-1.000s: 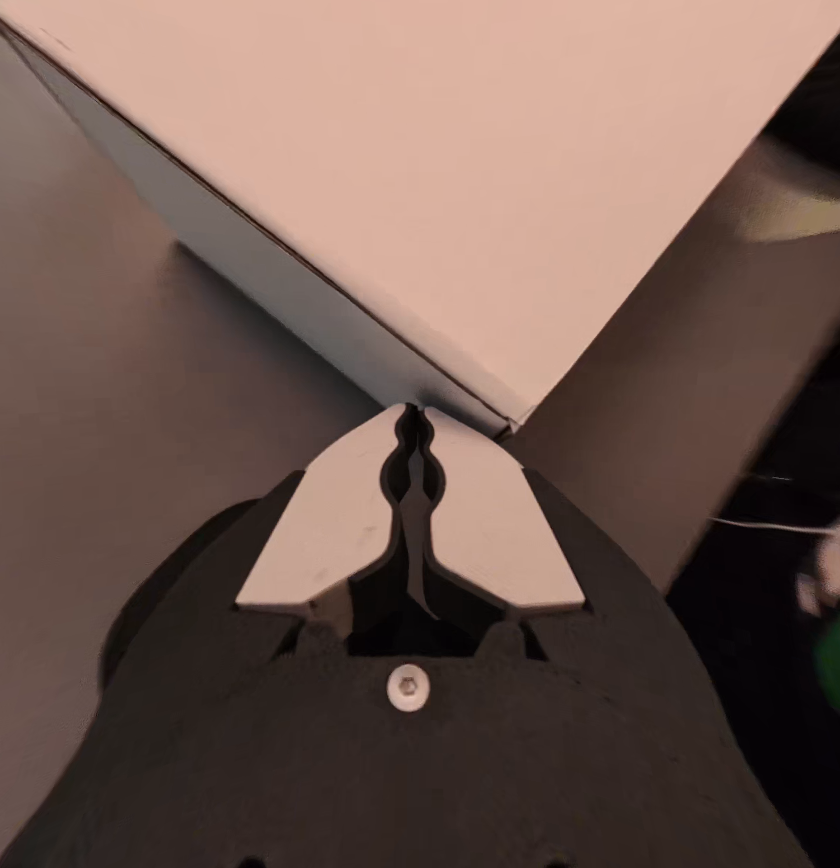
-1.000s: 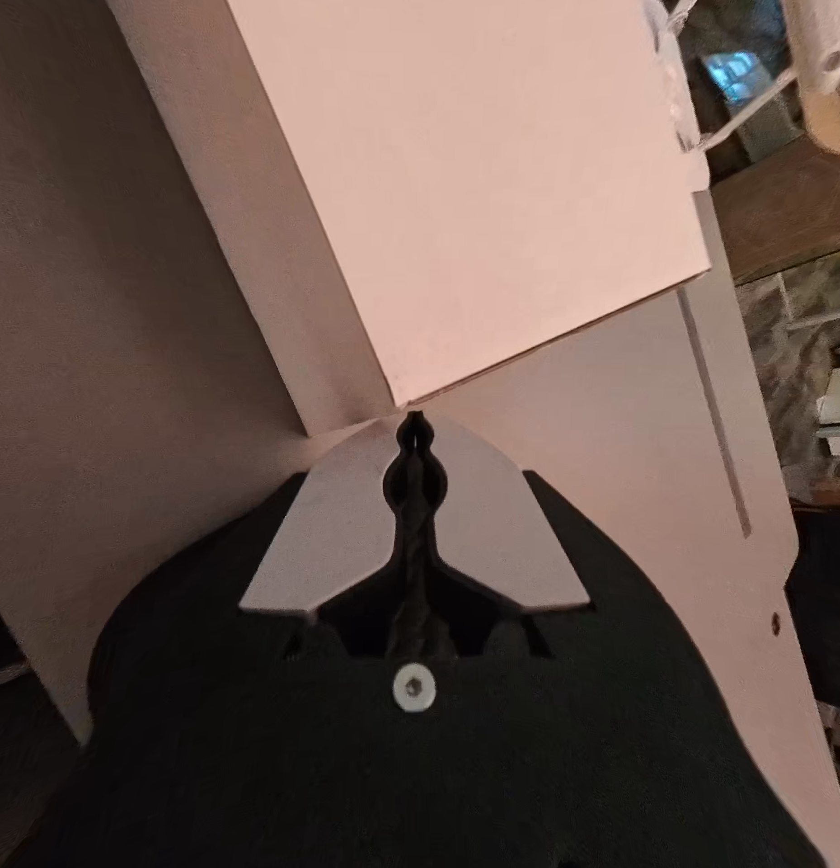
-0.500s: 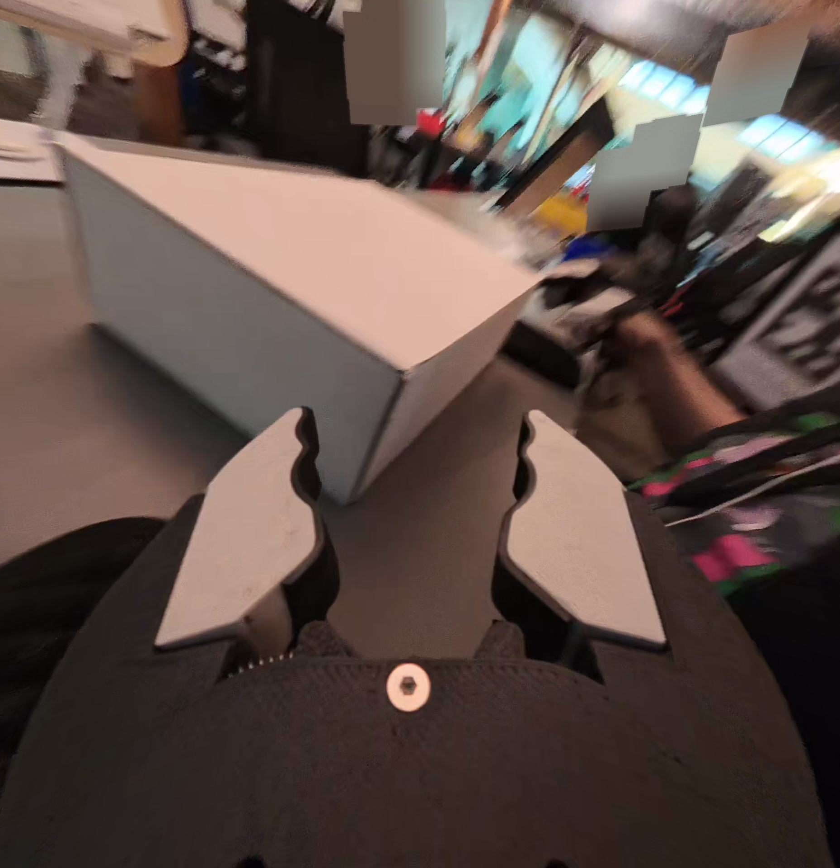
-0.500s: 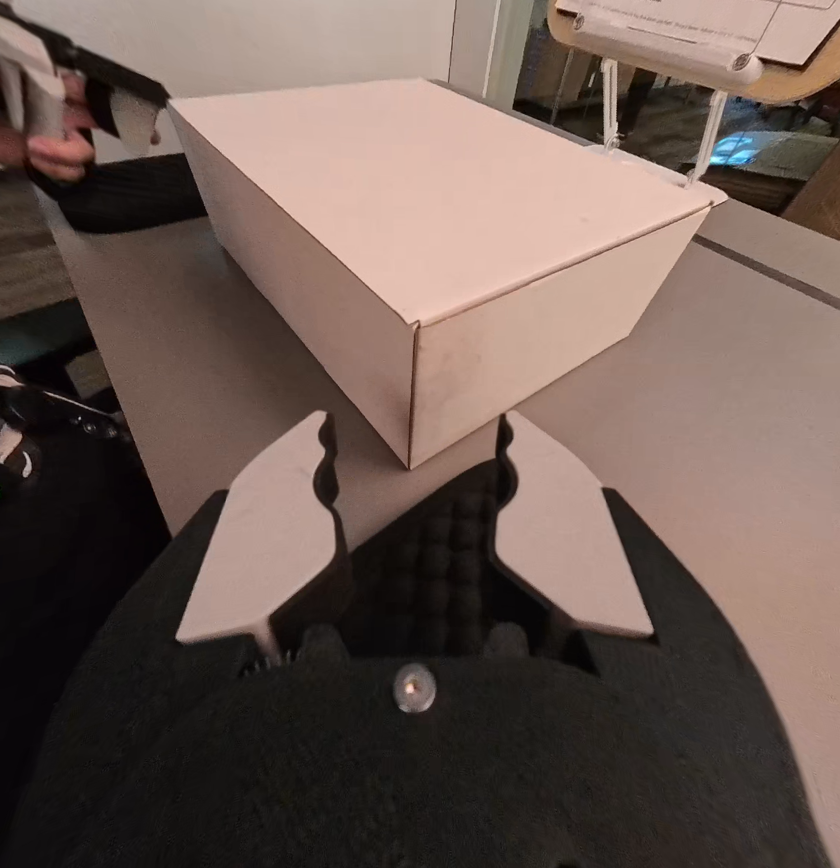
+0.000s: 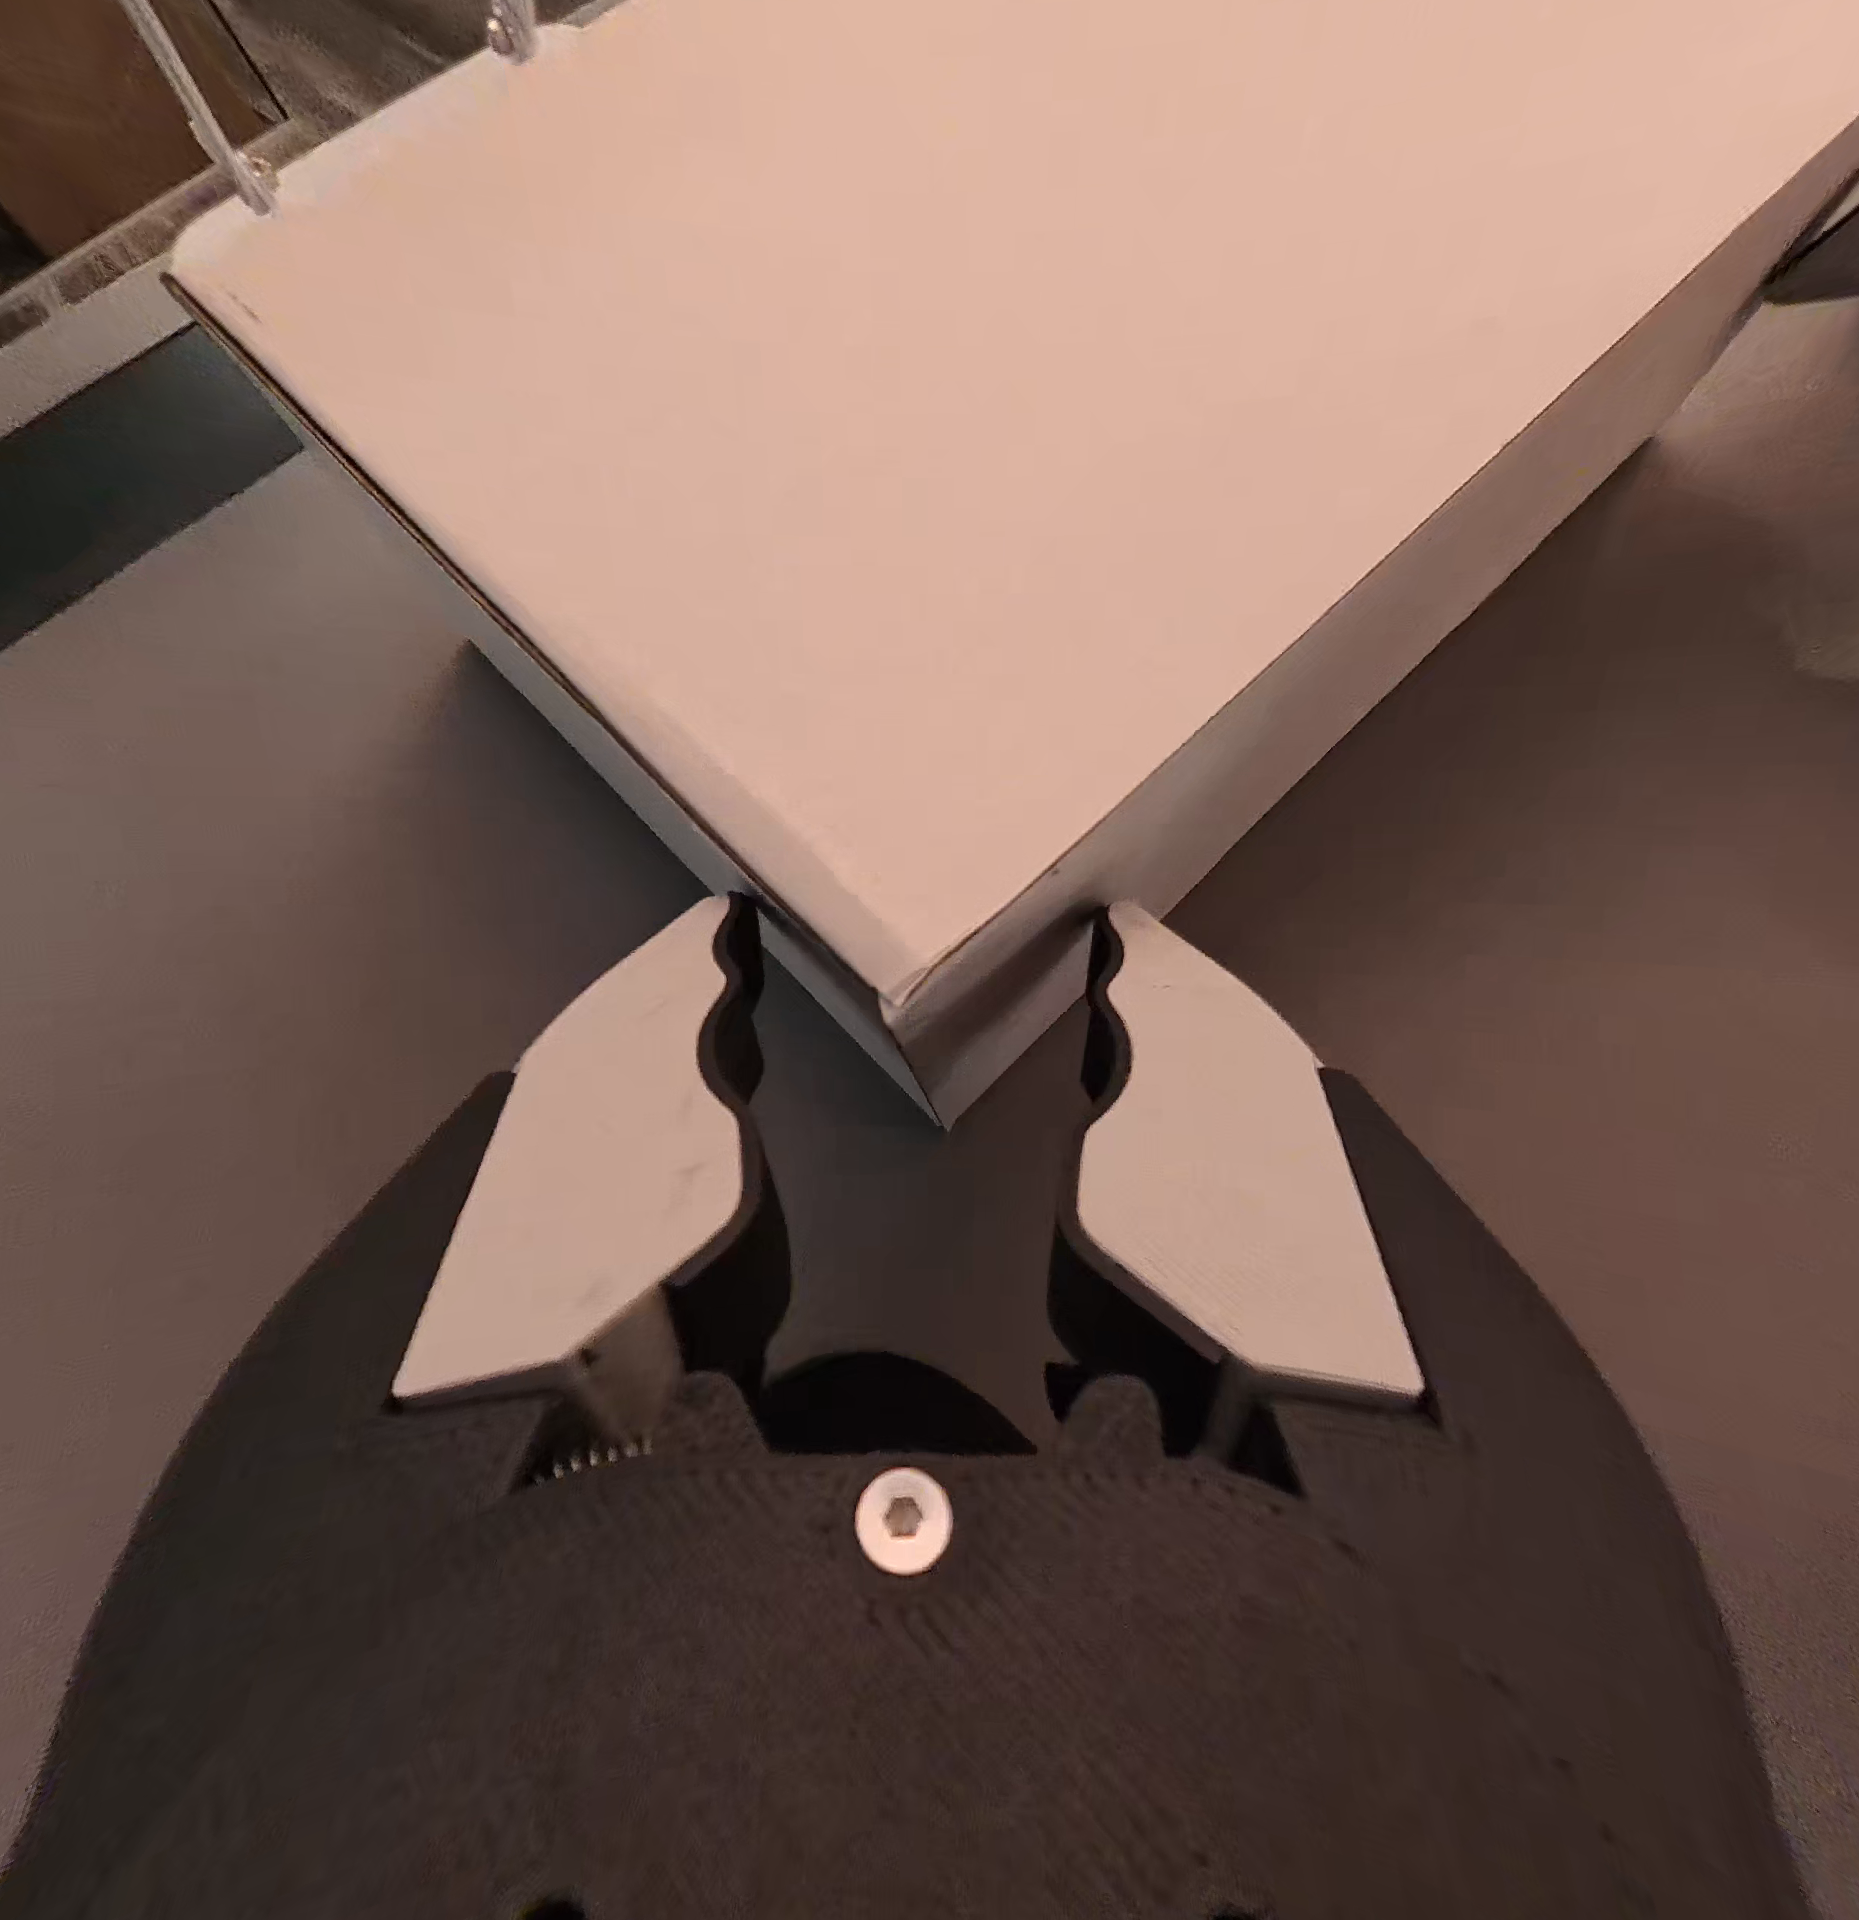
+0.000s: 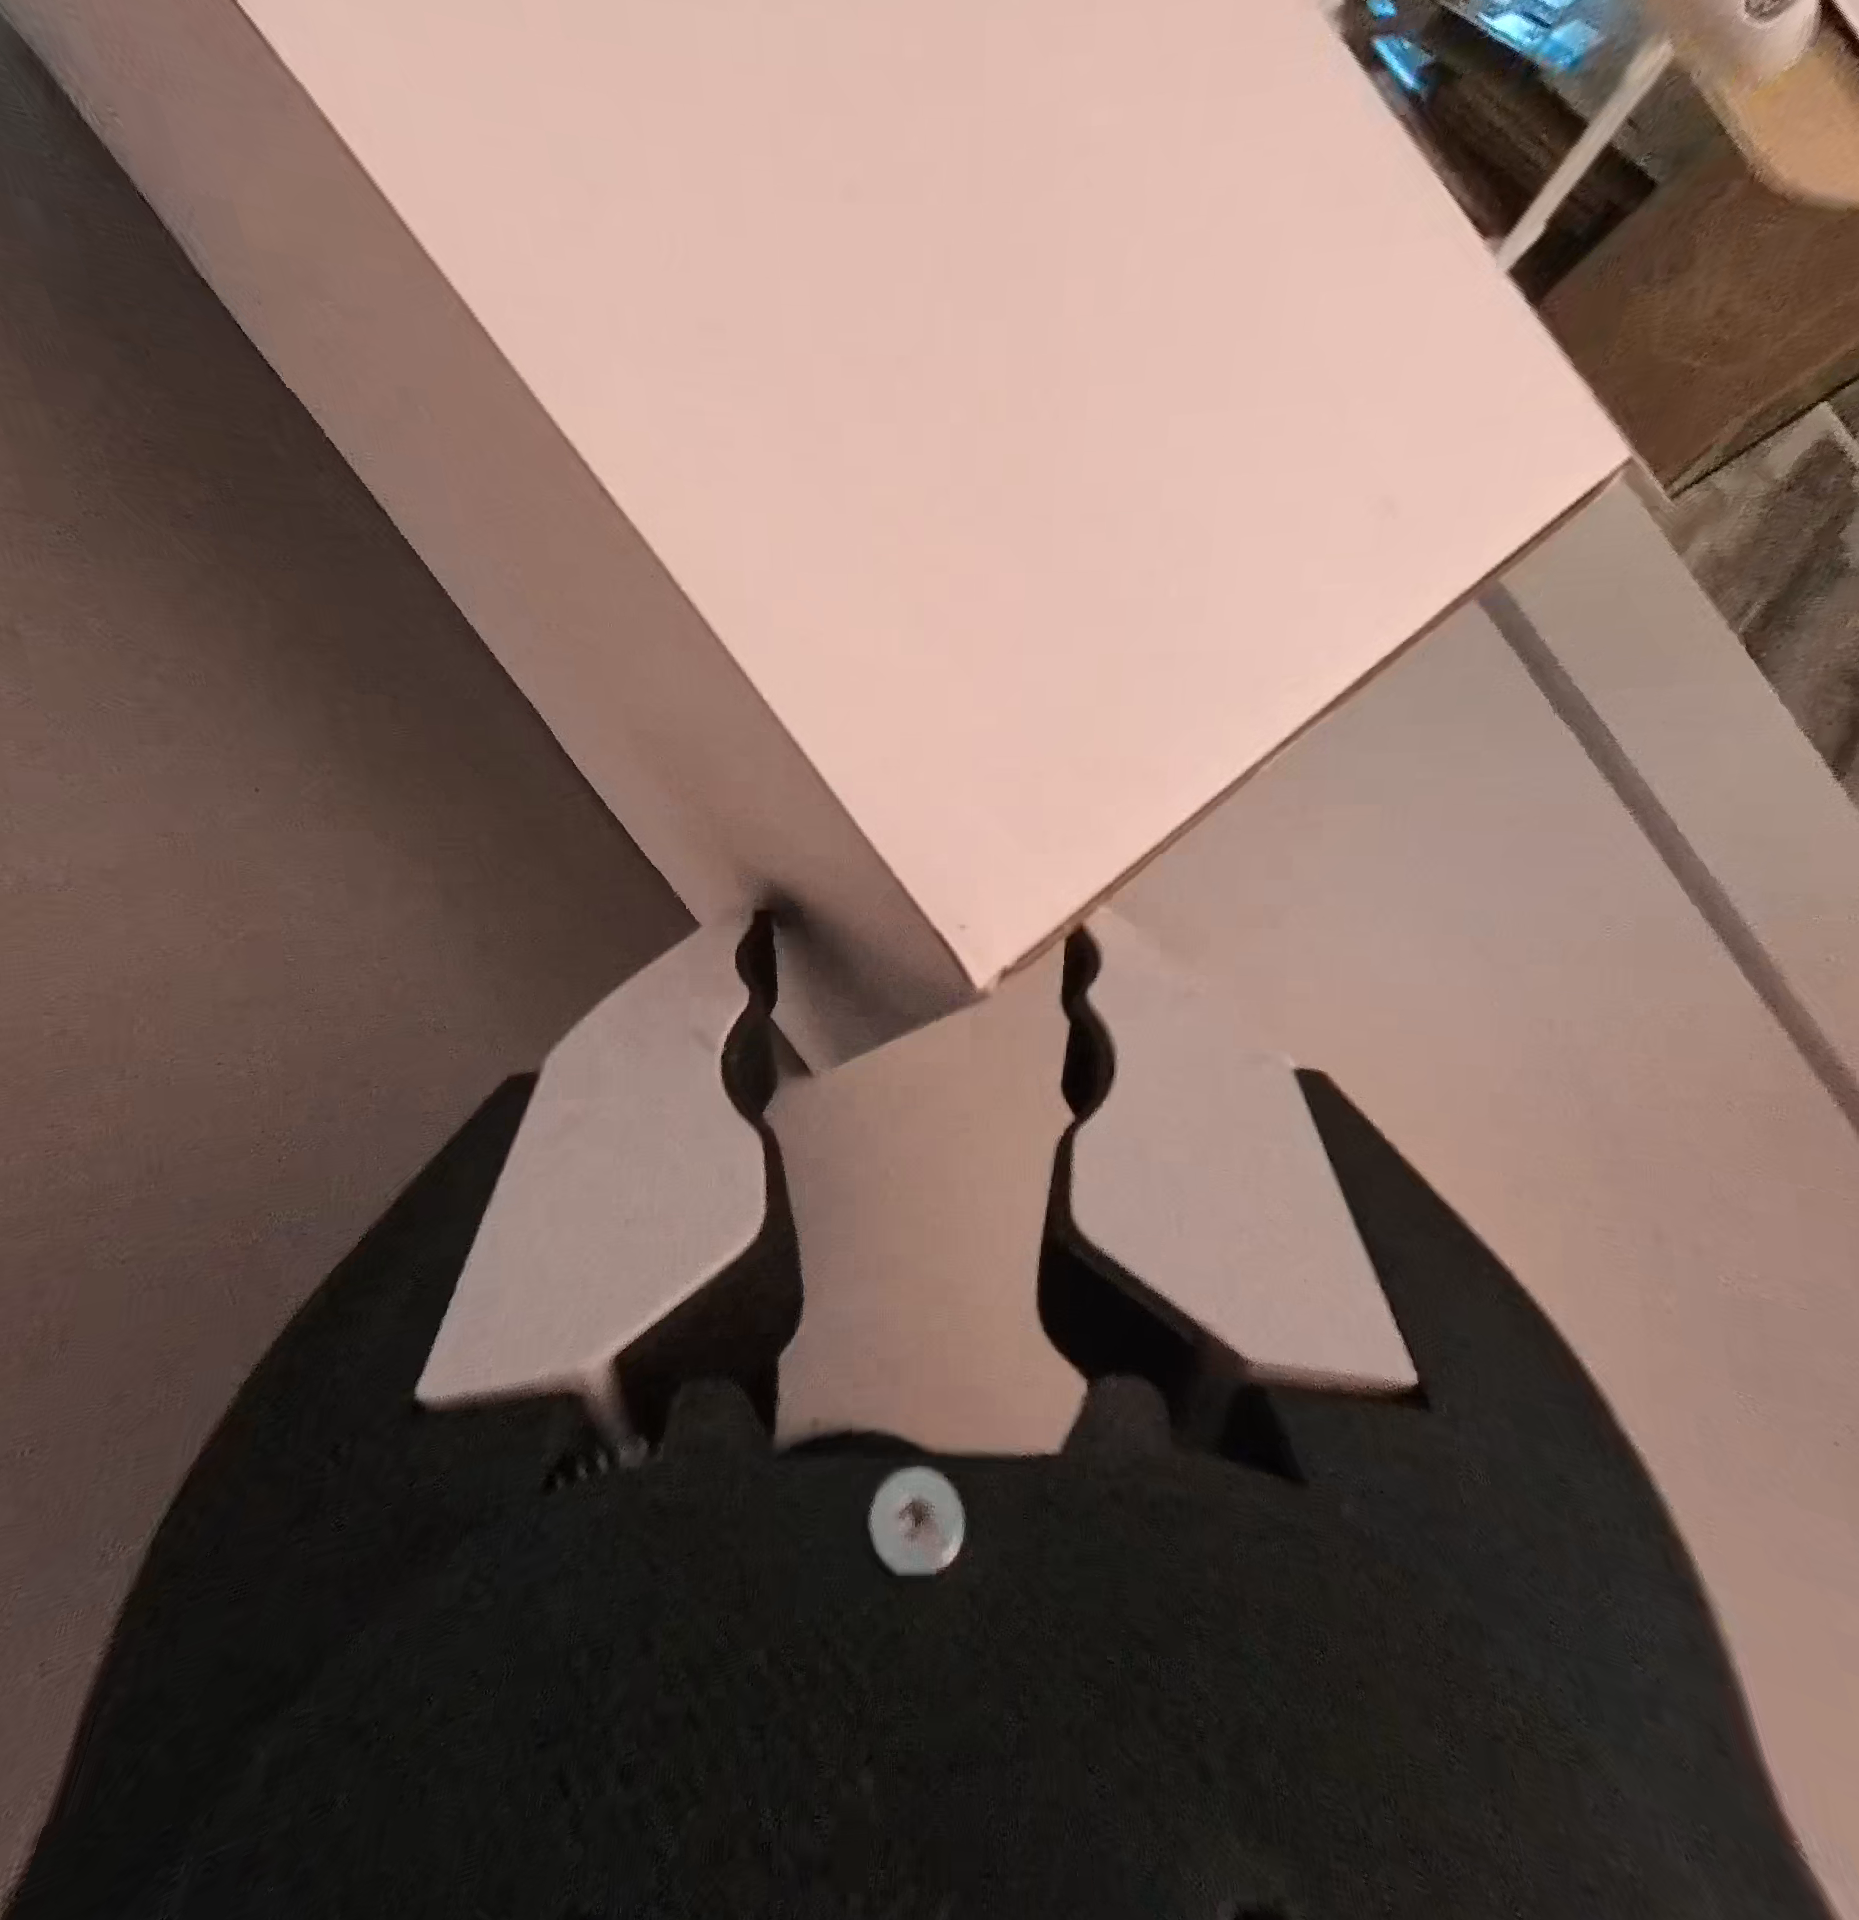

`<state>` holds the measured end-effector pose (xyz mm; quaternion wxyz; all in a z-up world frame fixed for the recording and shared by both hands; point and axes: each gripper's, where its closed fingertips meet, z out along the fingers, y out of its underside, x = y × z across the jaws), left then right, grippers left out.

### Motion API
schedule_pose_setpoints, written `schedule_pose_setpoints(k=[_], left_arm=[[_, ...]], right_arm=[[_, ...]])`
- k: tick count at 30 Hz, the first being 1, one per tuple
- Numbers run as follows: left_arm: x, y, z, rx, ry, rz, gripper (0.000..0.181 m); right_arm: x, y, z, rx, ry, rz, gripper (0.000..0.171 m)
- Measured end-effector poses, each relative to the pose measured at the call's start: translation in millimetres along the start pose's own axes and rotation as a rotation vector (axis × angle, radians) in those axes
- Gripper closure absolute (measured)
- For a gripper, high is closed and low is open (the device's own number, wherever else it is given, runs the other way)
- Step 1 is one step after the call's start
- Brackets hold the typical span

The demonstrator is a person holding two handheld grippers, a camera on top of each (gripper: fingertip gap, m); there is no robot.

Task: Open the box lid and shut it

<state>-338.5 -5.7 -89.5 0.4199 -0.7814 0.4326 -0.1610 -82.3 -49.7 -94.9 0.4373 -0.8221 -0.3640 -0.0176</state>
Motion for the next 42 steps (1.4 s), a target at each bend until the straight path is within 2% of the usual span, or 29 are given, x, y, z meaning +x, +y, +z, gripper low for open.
schedule_pose_setpoints(k=[1, 5, 8, 12, 14, 15, 17, 20, 22, 25, 28, 32, 37, 42], left_arm=[[-8.5, -3.7, 6.7, -0.008, -0.003, -0.009, 0.121], [-31.2, -11.0, 21.6, -0.047, -0.033, -0.015, 0.119], [-32.3, -10.6, 20.0, -0.046, -0.028, -0.044, 0.121], [-34.2, -24.2, -7.0, 0.125, 0.029, -0.178, 0.119], [-42.0, -41.5, -31.3, 0.205, 0.049, -0.238, 0.116], [-47.2, -51.5, -43.4, 0.221, 0.051, -0.255, 0.116], [-58.8, -71.7, -64.4, 0.213, 0.027, -0.268, 0.116], [-74.4, -100.2, -87.4, 0.163, -0.068, -0.249, 0.116], [-81.1, -120.9, -99.4, 0.151, -0.135, -0.234, 0.117], [-81.3, -153.9, -112.8, 0.165, -0.17, -0.201, 0.116], [-82.2, -186.4, -122.0, 0.203, -0.191, -0.172, 0.113], [-82.0, -209.8, -128.9, 0.272, -0.19, -0.177, 0.112], [-90.9, -197.1, -111.5, 0.319, -0.138, -0.232, 0.115], [-102.6, -186.5, -84.1, 0.259, -0.029, -0.303, 0.114]], right_arm=[[7.8, -2.5, 7.8, -0.021, 0.013, -0.001, 0.118], [22.2, -14.4, 27.7, -0.018, -0.023, 0.08, 0.117], [23.0, -19.2, 24.6, 0.04, -0.092, 0.153, 0.115], [31.5, -39.3, -23.6, 0.262, -0.136, 0.218, 0.111], [54.7, -57.9, -55.6, 0.371, -0.119, 0.309, 0.113], [72.0, -62.9, -68.4, 0.37, -0.085, 0.372, 0.117], [108.0, -60.9, -83.7, 0.212, 0.018, 0.477, 0.119], [135.1, -53.5, -108.1, -0.213, 0.138, 0.52, 0.115], [144.7, -71.8, -131.0, -0.383, 0.273, 0.469, 0.116], [133.9, -103.0, -158.7, -0.643, 0.431, 0.28, 0.116], [107.0, -143.7, -165.8, -0.763, 0.494, 0.101, 0.13], [81.4, -157.0, -177.4, -0.948, 0.599, -0.103, 0.111], [75.7, -162.6, -197.8, -1.055, 0.709, -0.187, 0.107], [67.8, -169.9, -184.1, -1.088, 0.702, -0.247, 0.107]])
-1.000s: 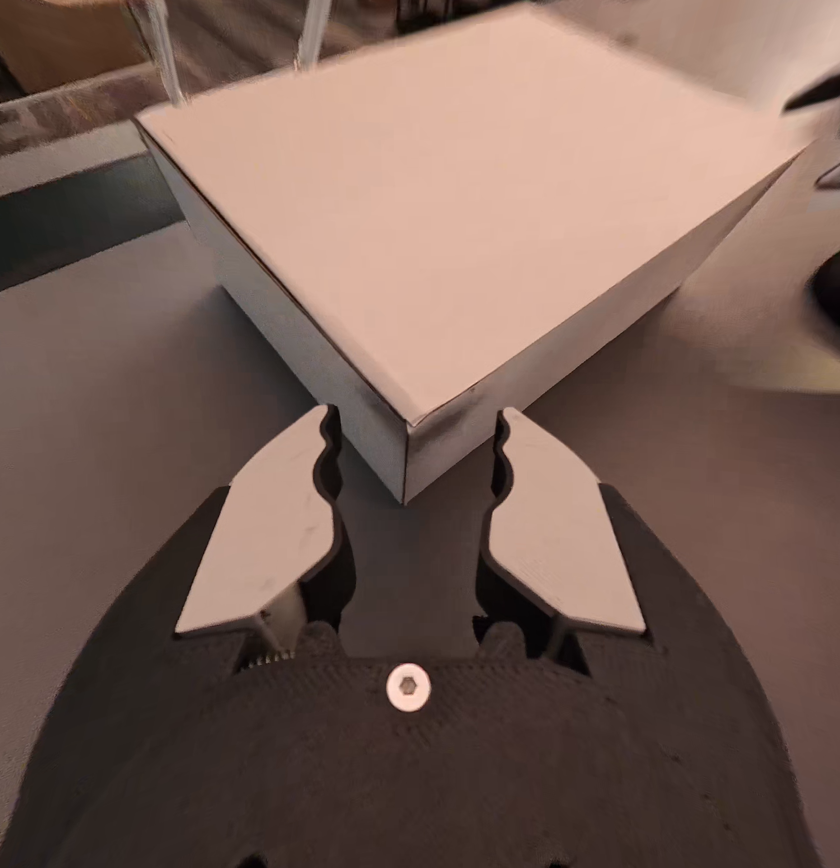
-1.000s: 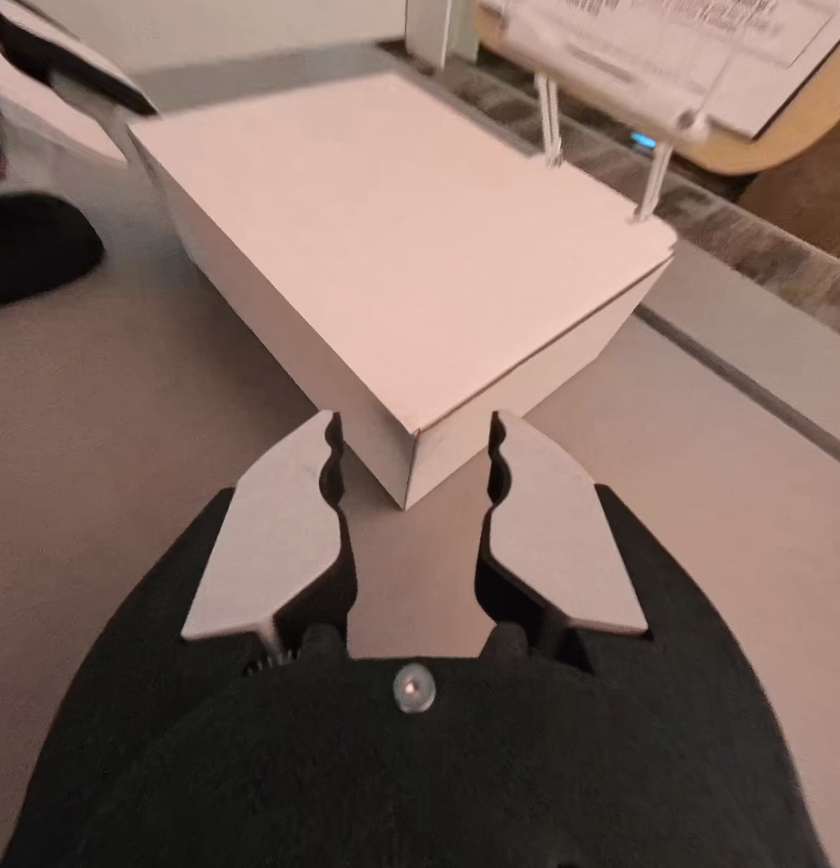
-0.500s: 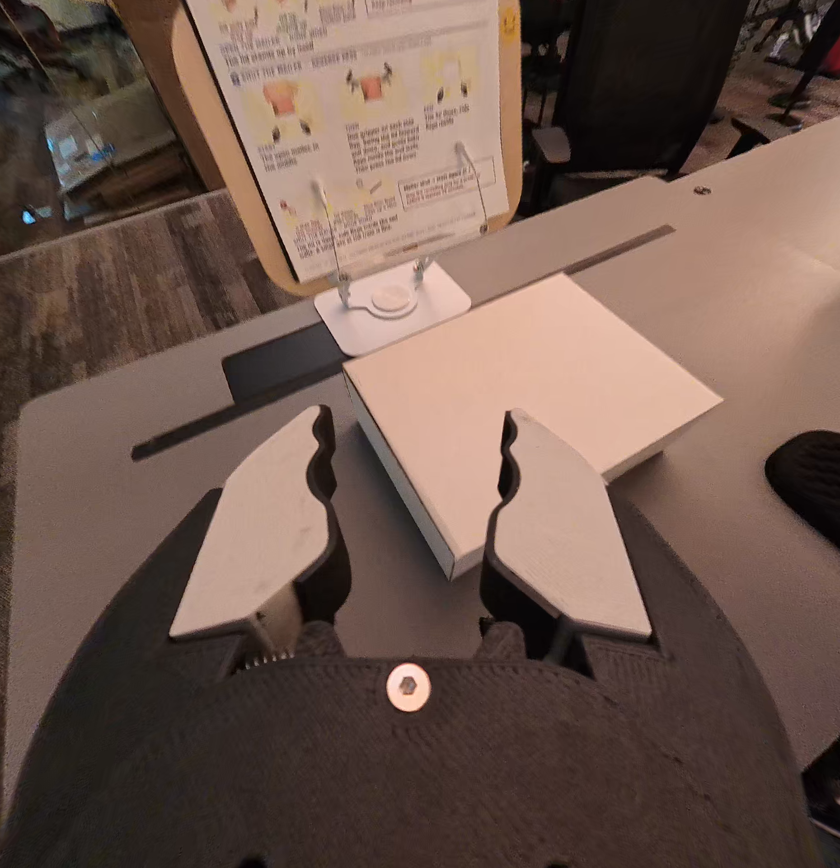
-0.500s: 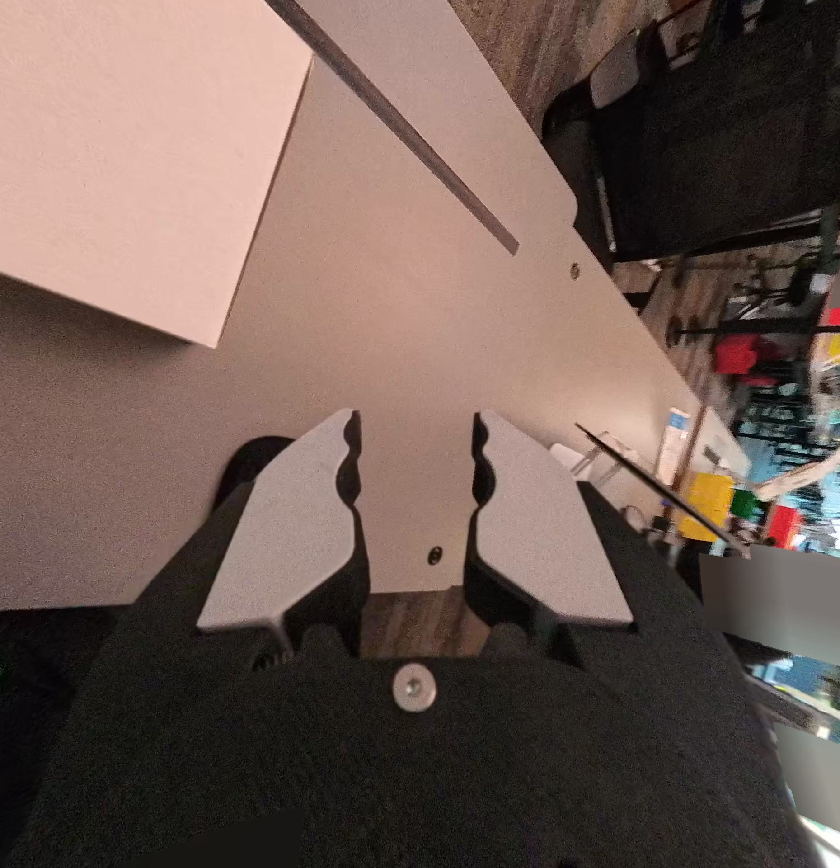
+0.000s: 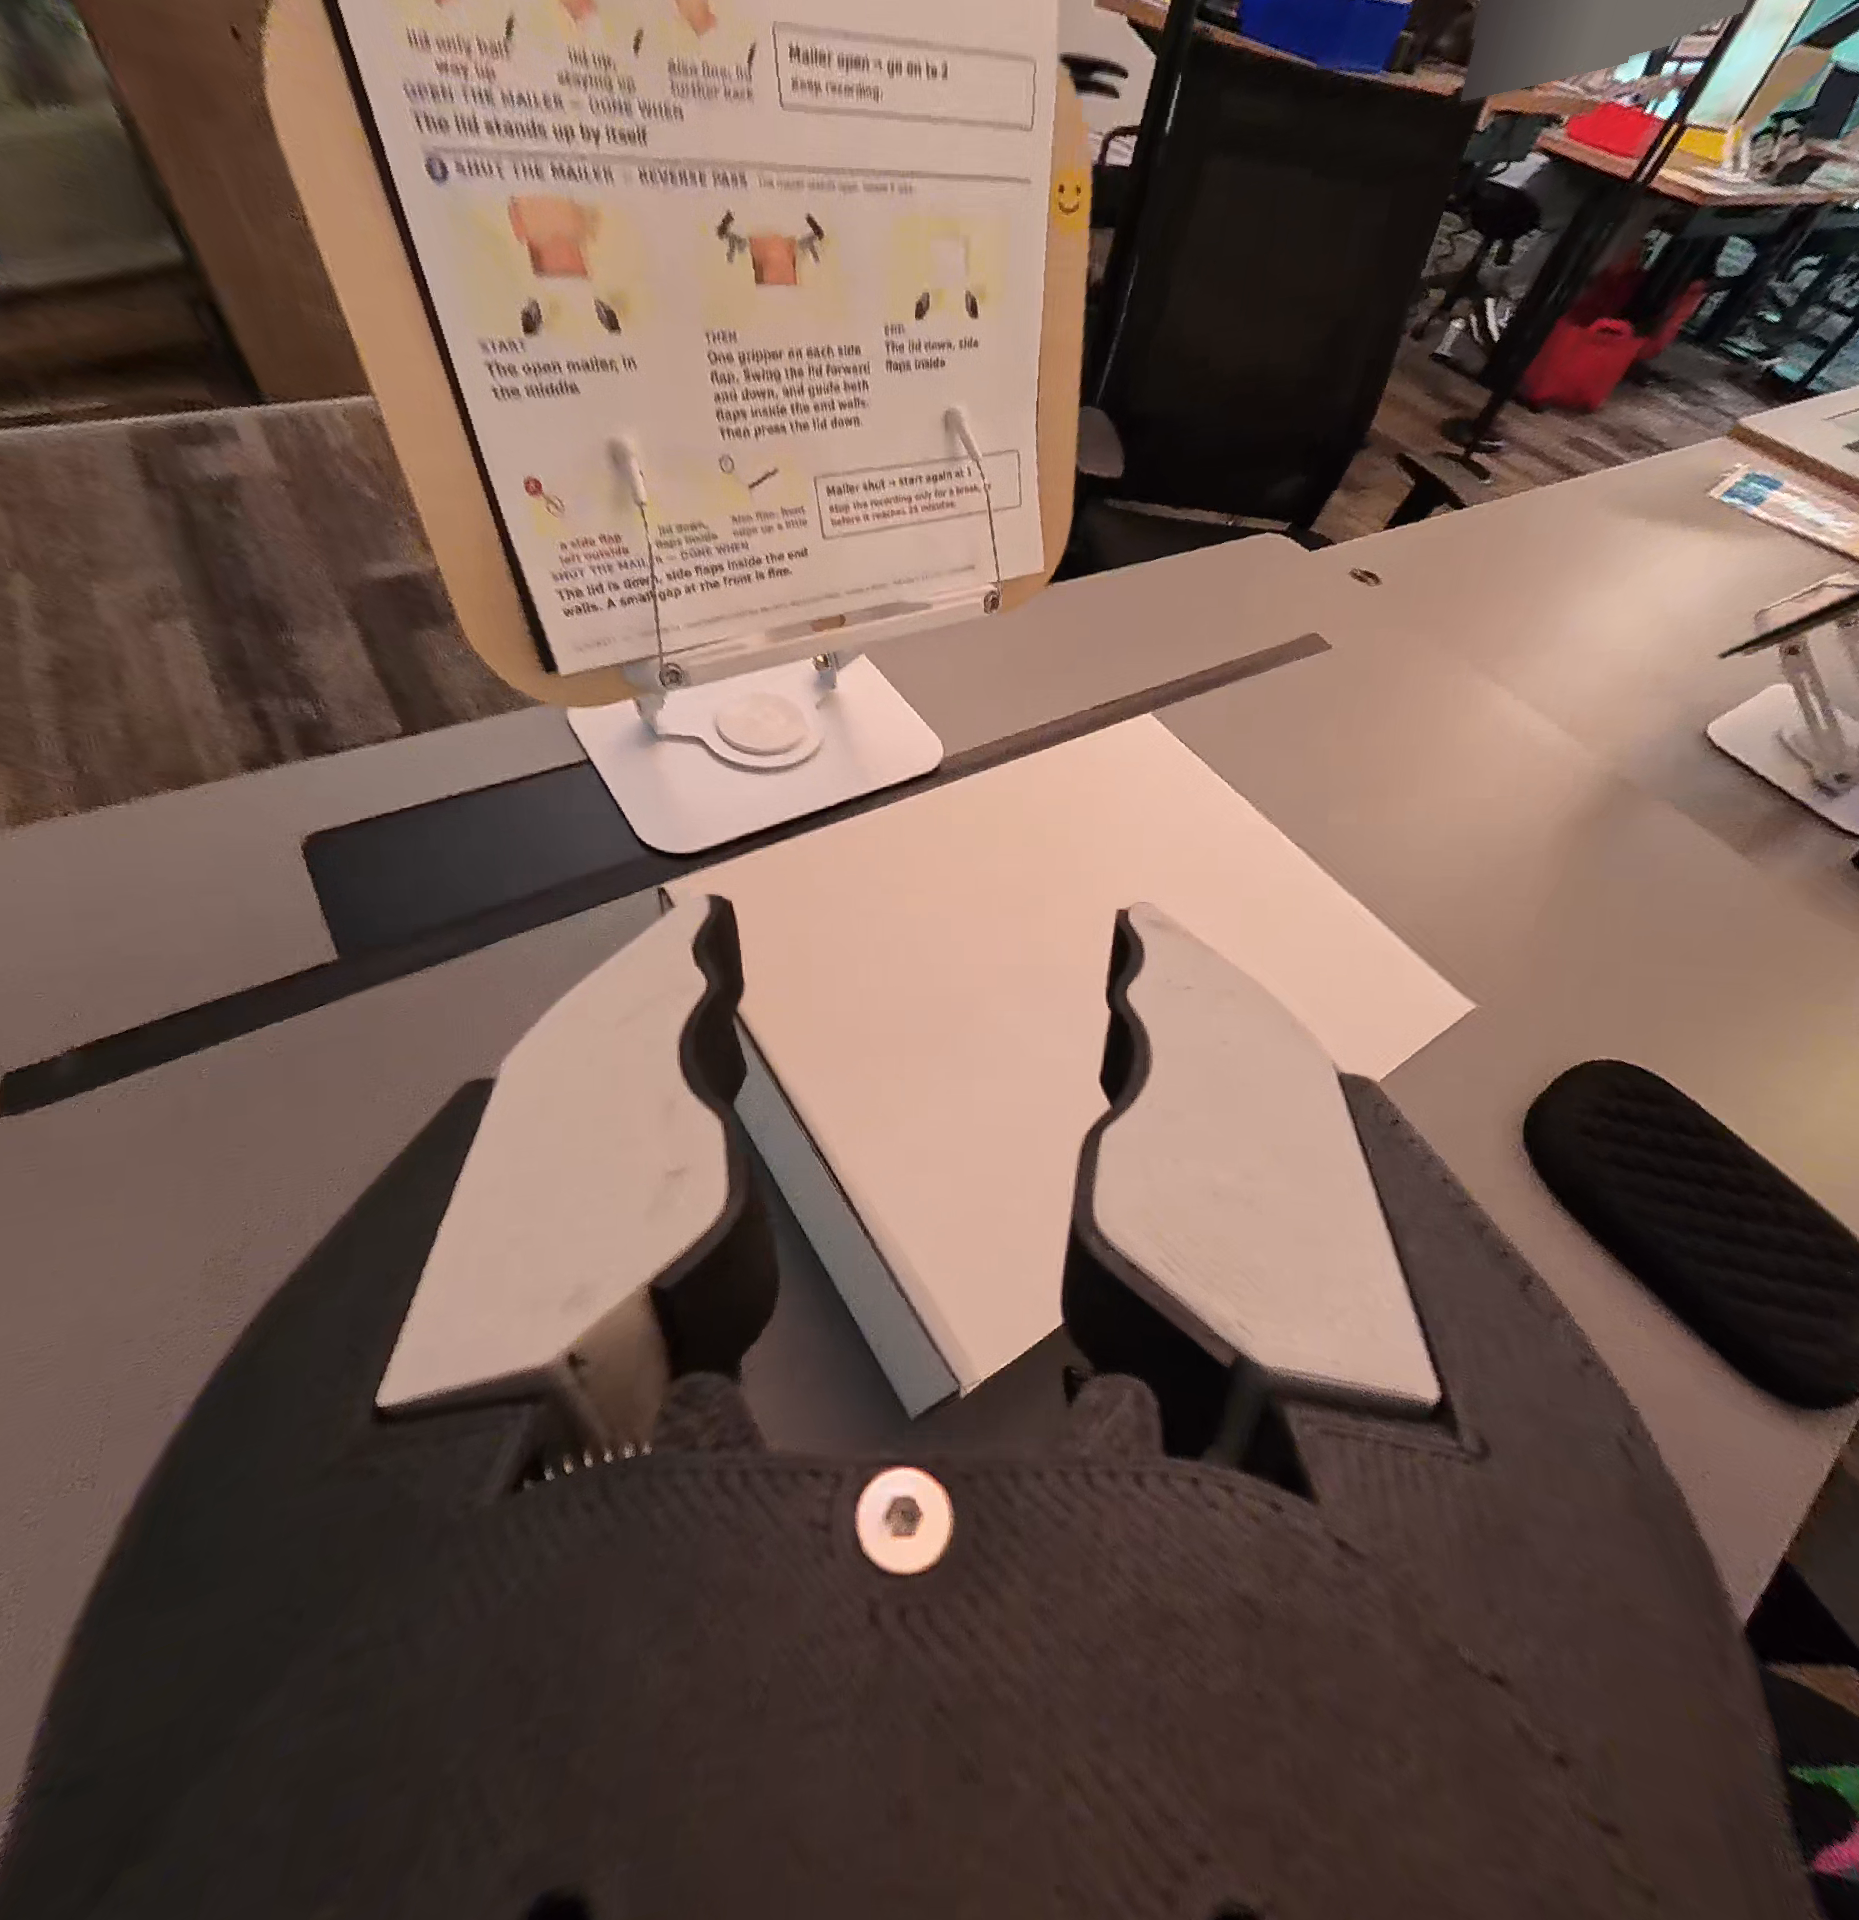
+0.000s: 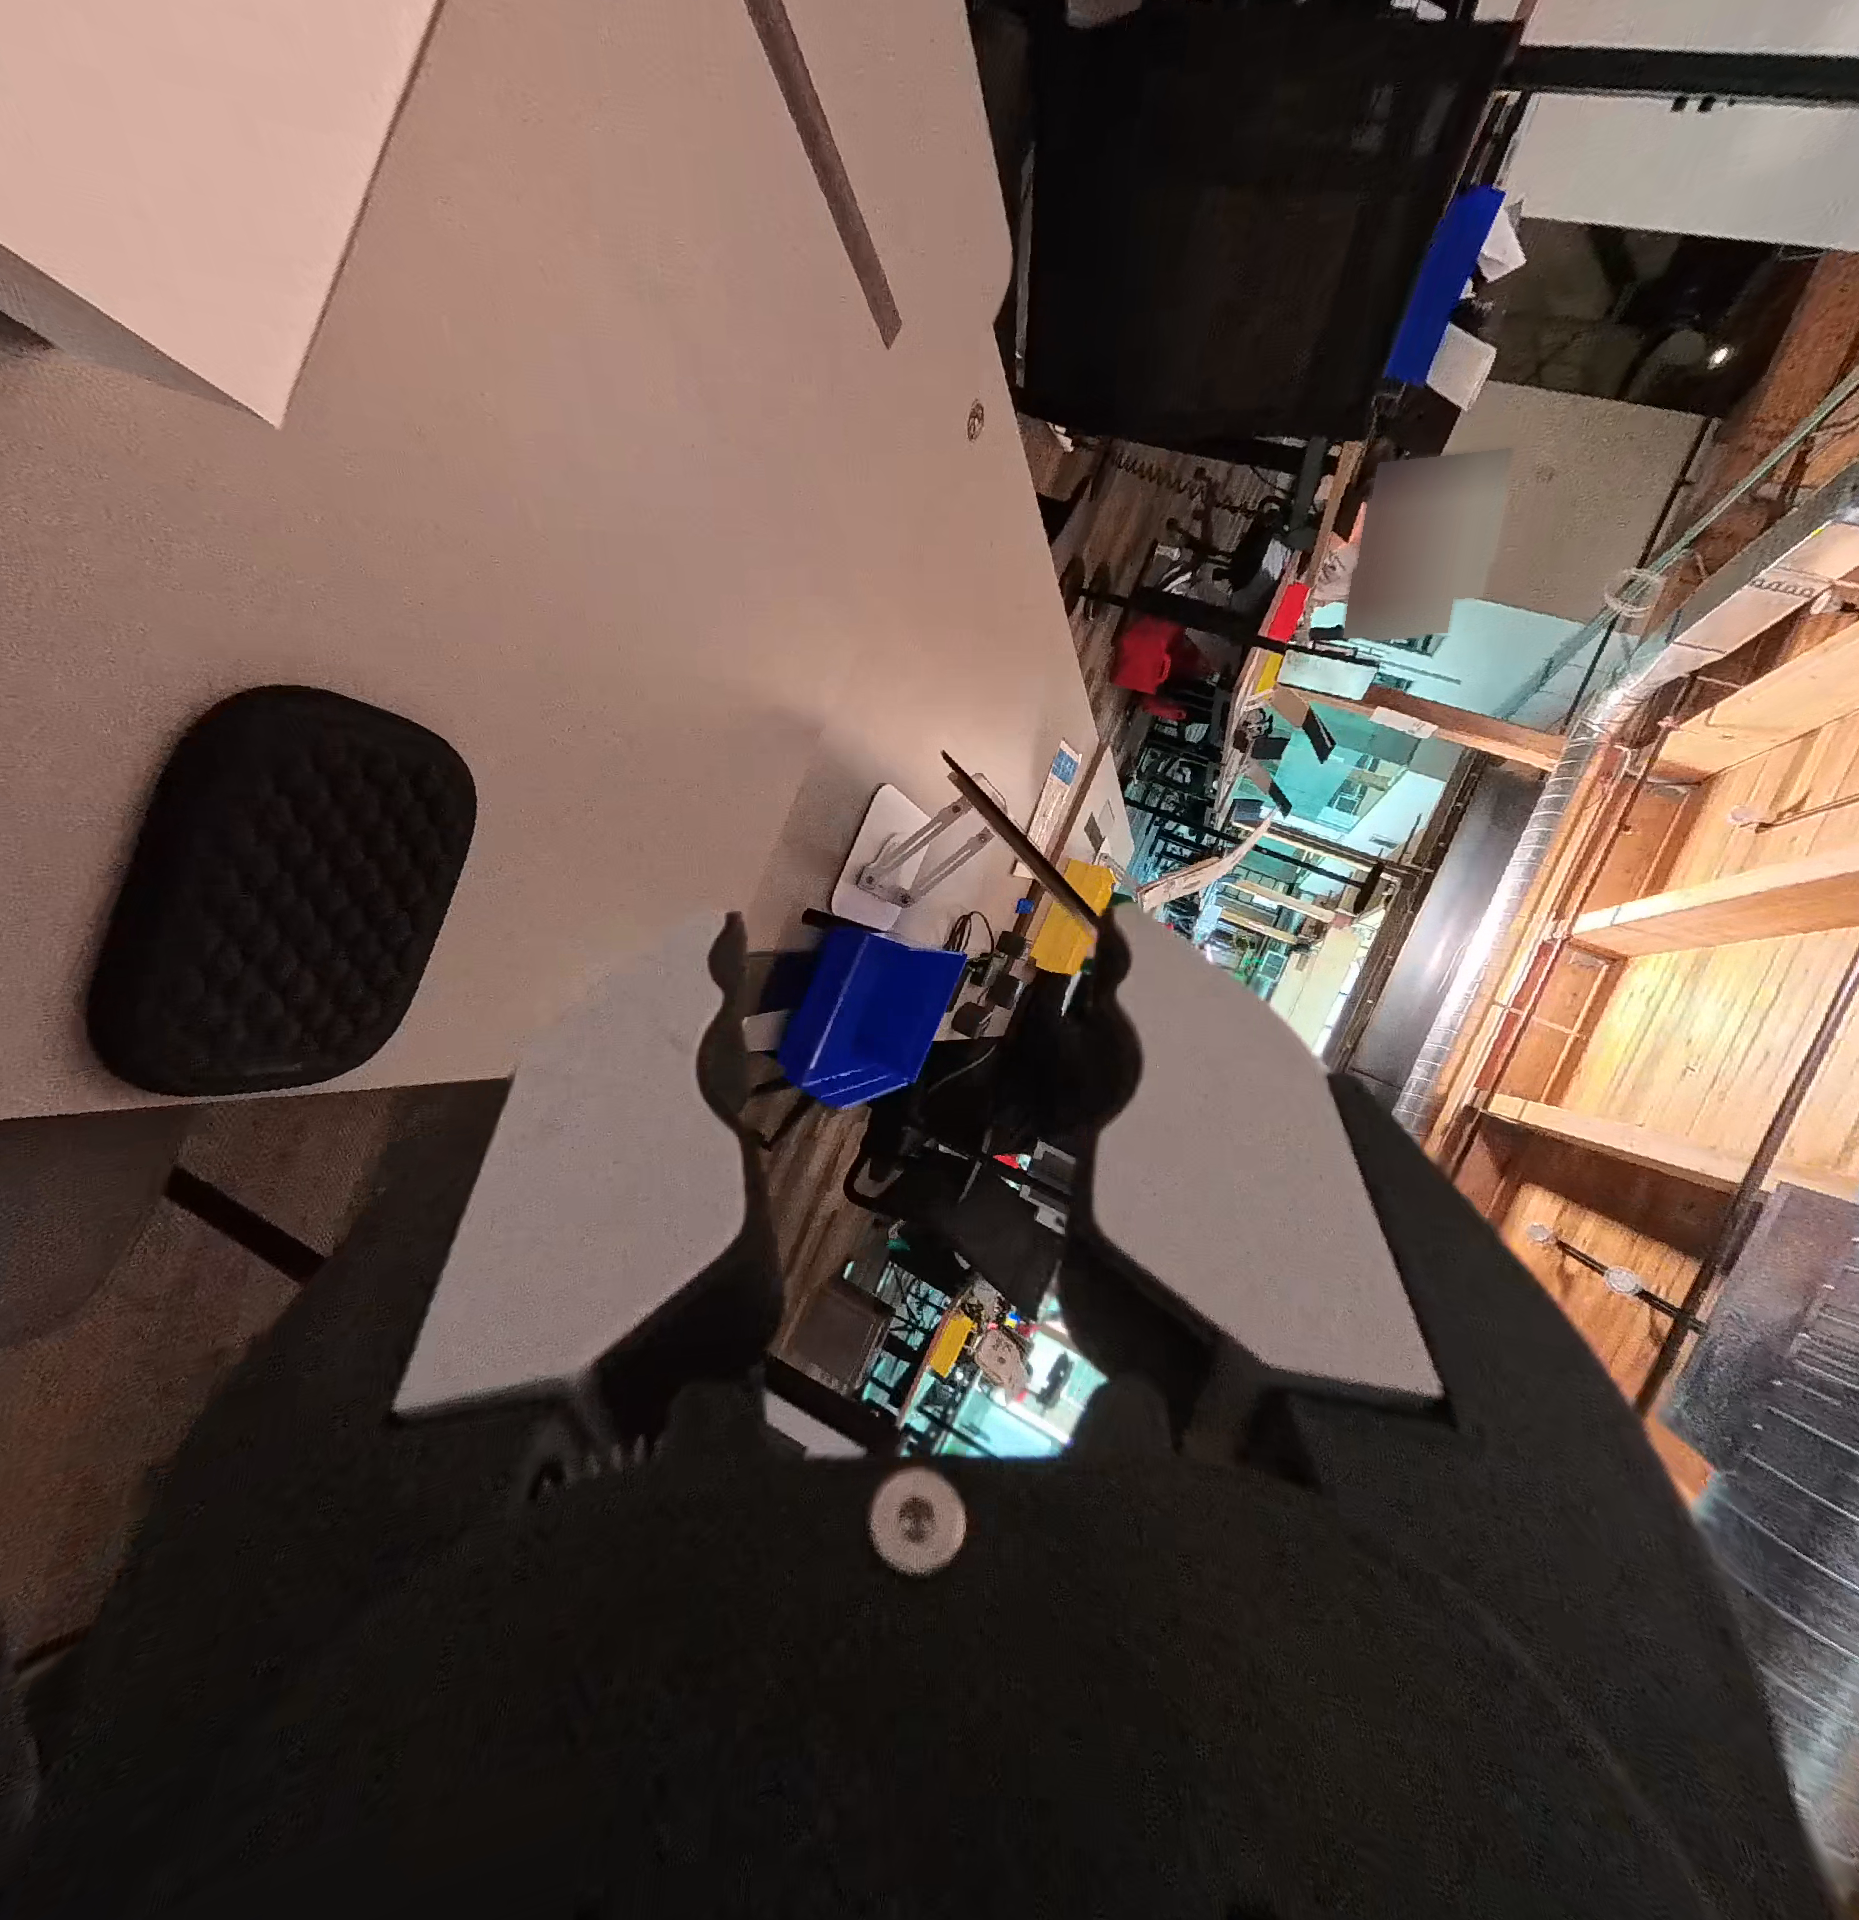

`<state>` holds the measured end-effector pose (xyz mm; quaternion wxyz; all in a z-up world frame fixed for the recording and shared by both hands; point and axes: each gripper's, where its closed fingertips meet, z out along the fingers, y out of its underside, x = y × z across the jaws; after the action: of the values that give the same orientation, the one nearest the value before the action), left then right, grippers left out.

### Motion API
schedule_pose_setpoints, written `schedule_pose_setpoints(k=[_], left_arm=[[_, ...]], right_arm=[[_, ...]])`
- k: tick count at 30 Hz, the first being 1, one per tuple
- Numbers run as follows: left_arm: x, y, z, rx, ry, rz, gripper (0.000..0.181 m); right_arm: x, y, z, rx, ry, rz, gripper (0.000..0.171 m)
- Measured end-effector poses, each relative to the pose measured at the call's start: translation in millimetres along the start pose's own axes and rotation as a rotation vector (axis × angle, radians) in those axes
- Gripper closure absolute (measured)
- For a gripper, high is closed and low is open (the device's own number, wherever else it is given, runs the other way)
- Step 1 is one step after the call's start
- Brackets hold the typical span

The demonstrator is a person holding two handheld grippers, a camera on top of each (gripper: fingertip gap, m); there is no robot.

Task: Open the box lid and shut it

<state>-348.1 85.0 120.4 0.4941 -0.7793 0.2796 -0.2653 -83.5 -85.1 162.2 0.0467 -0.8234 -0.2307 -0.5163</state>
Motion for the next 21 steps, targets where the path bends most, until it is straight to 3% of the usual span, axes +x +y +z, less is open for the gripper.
schedule_pose_setpoints(k=[9, 13, 16, 21], left_arm=[[-19.3, 4.9, -13.9, -0.001, -0.055, 0.025, 0.114], [-28.0, 5.1, -19.1, 0.004, -0.112, 0.043, 0.112], [-11.0, 0.0, -20.7, 0.03, -0.067, 0.119, 0.112], [9.8, -11.8, -16.5, 0.095, -0.112, 0.27, 0.112]], right_arm=[[-14.6, -5.4, 8.2, -0.095, -0.01, -0.07, 0.108], [-18.3, -4.9, 21.9, -0.051, -0.061, -0.039, 0.11], [-18.8, -16.5, 60.3, 0.099, -0.213, 0.094, 0.117], [-3.3, -62.8, 124.5, 0.563, -0.451, 0.449, 0.127]])
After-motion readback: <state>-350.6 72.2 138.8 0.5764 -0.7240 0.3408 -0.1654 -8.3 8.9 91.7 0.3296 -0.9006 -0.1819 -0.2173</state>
